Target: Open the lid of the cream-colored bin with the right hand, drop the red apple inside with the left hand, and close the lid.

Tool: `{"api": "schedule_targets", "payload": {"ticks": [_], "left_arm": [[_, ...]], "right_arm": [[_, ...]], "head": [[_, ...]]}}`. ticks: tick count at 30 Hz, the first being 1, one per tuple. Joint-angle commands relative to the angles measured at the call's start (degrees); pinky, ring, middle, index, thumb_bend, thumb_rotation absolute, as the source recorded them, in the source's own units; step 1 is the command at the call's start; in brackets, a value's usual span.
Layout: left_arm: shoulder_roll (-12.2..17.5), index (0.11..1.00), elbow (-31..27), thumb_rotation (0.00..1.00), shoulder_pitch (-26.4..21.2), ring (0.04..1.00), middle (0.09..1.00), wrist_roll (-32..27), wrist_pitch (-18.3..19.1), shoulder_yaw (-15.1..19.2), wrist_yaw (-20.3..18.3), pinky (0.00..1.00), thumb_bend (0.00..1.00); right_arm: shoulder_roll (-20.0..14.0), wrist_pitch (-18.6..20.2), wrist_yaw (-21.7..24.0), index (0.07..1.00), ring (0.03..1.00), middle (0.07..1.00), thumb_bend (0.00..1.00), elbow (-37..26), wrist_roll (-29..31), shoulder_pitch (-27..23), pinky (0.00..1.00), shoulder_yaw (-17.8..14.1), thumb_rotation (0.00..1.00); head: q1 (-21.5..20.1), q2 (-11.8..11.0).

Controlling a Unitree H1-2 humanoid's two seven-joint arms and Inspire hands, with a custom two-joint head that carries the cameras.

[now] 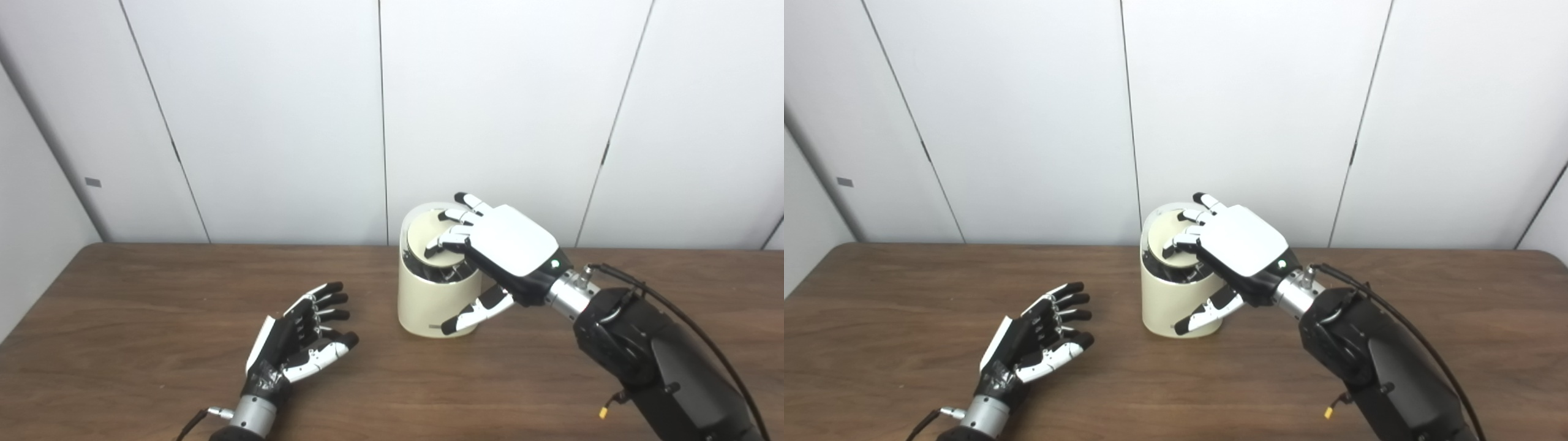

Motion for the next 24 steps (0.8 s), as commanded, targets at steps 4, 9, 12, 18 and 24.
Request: {"api": "schedule_targets", "payload": {"ticks": [4,9,12,18,24], "left_arm": [[0.58,0.838,-3.42,0.23,-0.72,0.738,0.808,-0.18,0.81,0.59,0.02,0.57,0.74],[0.64,0.839,-3.82,0.23,-0.64,0.738,0.808,0.00,0.64,0.67,0.01,0.56,0.73],[0.67,0.842,-3.96,0.23,-0.65,0.733,0.809,0.09,0.61,0.64,0.03,0.56,0.73],[0.55,0.846,-4.22,0.22,-0.59,0.735,0.810,-0.40,1.08,0.71,-0.11,0.56,0.73],[0.52,0.844,-4.37,0.22,-0.61,0.732,0.809,0.05,1.40,0.64,0.12,0.56,0.73]], "right_arm": [[0.05,2.32,1.70,0.716,0.889,0.697,0.76,-0.33,-0.75,-0.04,1.00,-0.39,0.61],[0.87,5.10,3.67,0.721,0.894,0.701,0.77,0.20,-0.54,0.82,1.00,-0.44,0.59],[1.34,7.04,5.49,0.730,0.903,0.714,0.76,0.03,-0.42,1.38,1.00,-0.29,0.60],[1.61,8.41,6.65,0.732,0.909,0.727,0.76,-0.53,1.29,1.98,1.00,-0.27,0.62],[1.51,6.76,4.05,0.720,0.892,0.711,0.75,-1.32,3.27,2.02,1.00,-0.98,0.58]], "head": [[-0.02,0.39],[0.04,0.68],[0.04,0.68],[0.12,0.87],[0.12,0.86]]}}
